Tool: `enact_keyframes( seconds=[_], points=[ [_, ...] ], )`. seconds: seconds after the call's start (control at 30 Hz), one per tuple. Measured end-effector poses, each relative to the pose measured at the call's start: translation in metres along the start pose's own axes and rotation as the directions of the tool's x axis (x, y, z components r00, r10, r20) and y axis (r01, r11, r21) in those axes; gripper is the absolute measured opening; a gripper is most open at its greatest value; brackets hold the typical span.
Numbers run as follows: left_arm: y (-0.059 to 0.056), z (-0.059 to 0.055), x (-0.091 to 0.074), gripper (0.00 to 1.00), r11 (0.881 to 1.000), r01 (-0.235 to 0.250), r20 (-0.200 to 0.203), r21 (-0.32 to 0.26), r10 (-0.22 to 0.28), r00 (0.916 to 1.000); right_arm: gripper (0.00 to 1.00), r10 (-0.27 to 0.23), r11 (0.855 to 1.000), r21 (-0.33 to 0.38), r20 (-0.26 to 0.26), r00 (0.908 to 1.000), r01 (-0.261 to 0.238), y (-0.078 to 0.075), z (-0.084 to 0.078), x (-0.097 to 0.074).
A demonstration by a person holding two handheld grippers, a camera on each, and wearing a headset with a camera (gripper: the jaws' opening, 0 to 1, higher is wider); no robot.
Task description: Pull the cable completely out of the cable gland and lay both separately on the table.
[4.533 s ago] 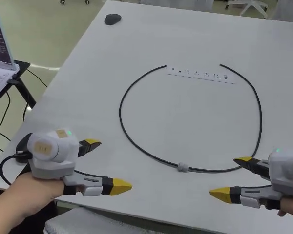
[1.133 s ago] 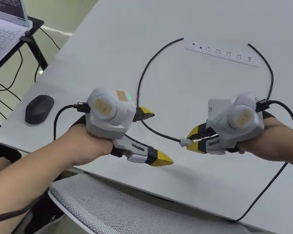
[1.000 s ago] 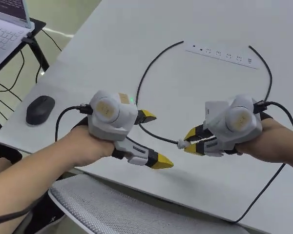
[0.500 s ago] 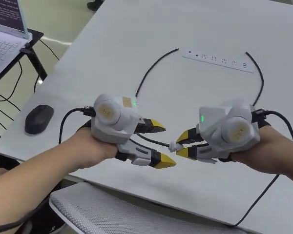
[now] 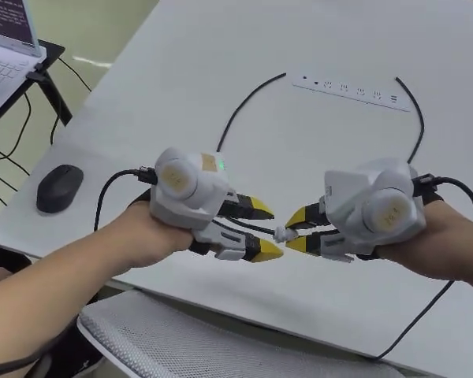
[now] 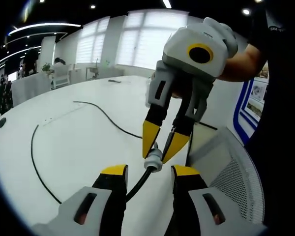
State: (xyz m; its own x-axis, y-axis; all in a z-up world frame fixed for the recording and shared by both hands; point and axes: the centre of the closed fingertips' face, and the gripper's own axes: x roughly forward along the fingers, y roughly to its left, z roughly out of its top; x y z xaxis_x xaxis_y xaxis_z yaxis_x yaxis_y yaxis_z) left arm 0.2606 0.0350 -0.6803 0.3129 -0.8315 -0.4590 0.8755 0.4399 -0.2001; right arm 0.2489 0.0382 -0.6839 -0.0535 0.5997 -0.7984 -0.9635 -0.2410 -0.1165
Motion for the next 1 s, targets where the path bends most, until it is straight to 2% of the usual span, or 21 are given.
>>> enact_keyframes(
  seconds=[0.2, 0.33, 0.63, 0.87, 1.0],
  points=[
    [-0.0005, 0.0022, -0.0004, 0.28, 1.000, 0.007, 0.007, 0.008, -0.007, 1.0000, 0.07, -0.009, 1.000, -0.001, 0.003, 1.0000, 0.009, -0.0011, 0.0000, -0.0018],
    [-0.0035, 0.0028, -0.0004, 0.18, 1.000, 0.026, 0.010, 0.006, -0.026, 0.9996, 0.07, -0.008, 1.000, -0.003, 0.004, 1.0000, 0.008, -0.0001, -0.0005, -0.0021],
    [-0.0070, 0.0017, 0.0014, 0.16, 0.999, 0.038, 0.007, 0.020, -0.038, 0.9993, 0.07, -0.016, 1.000, -0.026, 0.000, 0.9999, 0.016, 0.0017, -0.0014, -0.0023],
    [-0.0070, 0.0050, 0.0005, 0.16, 0.999, 0.033, 0.027, 0.034, -0.034, 0.9991, 0.07, -0.034, 0.998, -0.046, 0.013, 0.9993, 0.035, 0.0005, 0.0000, -0.0055],
    [-0.0085, 0.0056, 0.0004, 0.16, 0.999, 0.039, 0.034, 0.038, -0.041, 0.9986, 0.07, -0.025, 0.998, -0.058, 0.018, 0.9995, 0.026, 0.0020, 0.0007, -0.0065]
  ],
)
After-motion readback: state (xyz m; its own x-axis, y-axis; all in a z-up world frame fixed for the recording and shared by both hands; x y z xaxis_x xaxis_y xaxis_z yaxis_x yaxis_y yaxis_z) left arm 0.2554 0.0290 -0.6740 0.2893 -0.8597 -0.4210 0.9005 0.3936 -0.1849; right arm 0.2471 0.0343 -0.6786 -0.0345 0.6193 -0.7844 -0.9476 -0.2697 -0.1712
